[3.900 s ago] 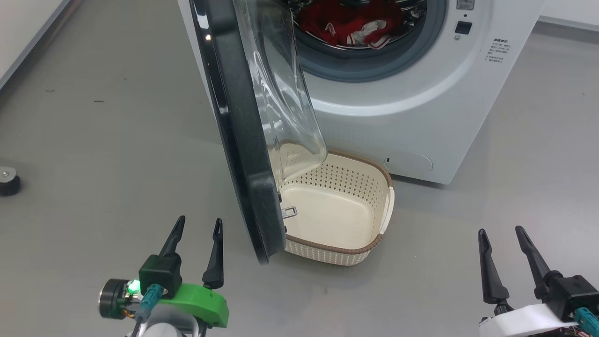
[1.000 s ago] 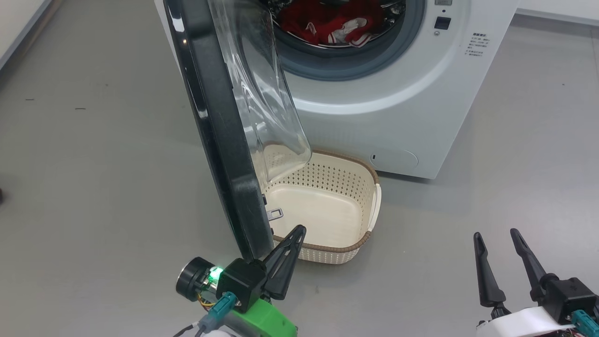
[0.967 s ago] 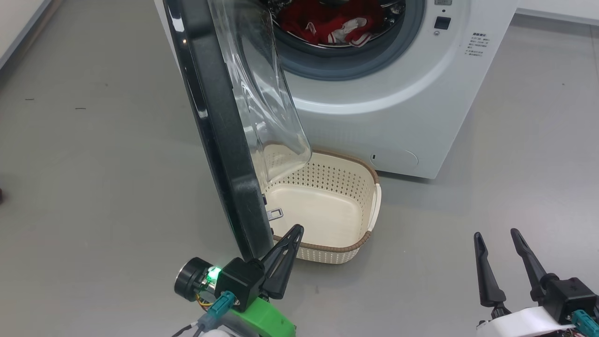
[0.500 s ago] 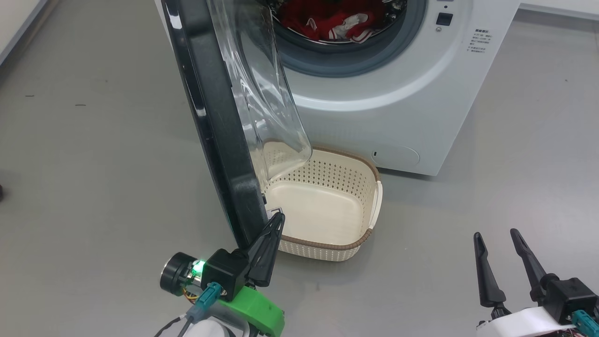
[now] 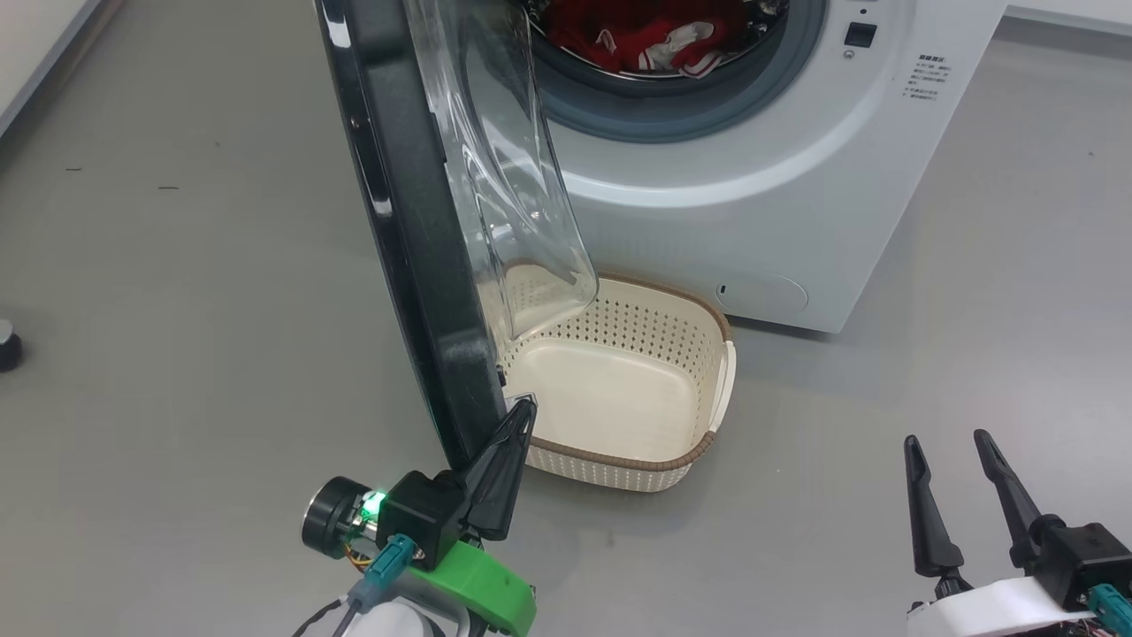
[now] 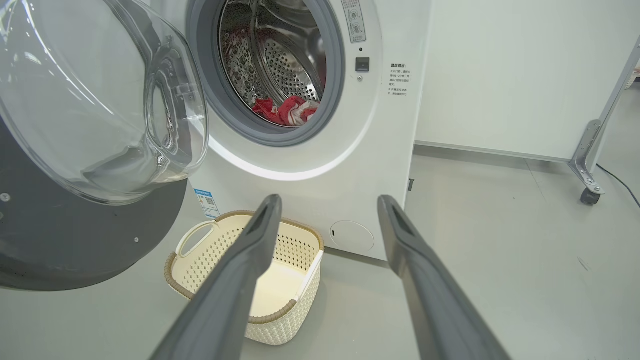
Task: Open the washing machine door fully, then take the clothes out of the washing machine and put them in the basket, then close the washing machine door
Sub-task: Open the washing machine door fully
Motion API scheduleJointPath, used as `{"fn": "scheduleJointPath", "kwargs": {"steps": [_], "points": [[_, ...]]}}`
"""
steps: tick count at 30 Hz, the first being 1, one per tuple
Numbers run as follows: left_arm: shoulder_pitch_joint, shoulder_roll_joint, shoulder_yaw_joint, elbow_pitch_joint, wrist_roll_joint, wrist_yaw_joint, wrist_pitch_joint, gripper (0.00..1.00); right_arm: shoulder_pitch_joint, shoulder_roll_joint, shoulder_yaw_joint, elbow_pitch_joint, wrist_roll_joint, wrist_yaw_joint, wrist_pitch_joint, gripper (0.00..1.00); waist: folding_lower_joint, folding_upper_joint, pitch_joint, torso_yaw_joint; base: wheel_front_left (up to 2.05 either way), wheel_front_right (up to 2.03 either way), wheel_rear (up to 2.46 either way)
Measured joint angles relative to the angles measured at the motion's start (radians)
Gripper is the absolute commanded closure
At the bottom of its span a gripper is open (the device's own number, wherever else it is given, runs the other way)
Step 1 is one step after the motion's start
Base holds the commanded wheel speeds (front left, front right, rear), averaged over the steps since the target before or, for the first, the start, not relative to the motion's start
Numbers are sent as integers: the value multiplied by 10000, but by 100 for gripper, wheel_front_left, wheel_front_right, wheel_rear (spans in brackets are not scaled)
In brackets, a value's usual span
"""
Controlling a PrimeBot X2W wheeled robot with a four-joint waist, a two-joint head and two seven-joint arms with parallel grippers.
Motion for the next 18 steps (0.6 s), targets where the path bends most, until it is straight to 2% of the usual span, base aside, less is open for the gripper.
{"fn": "scheduleJointPath", "kwargs": {"steps": [18], "points": [[311, -35, 589, 290, -88, 251, -265, 100, -1, 27, -157, 54, -2, 29, 0, 0, 0, 0, -216, 551, 0, 0, 0]]}}
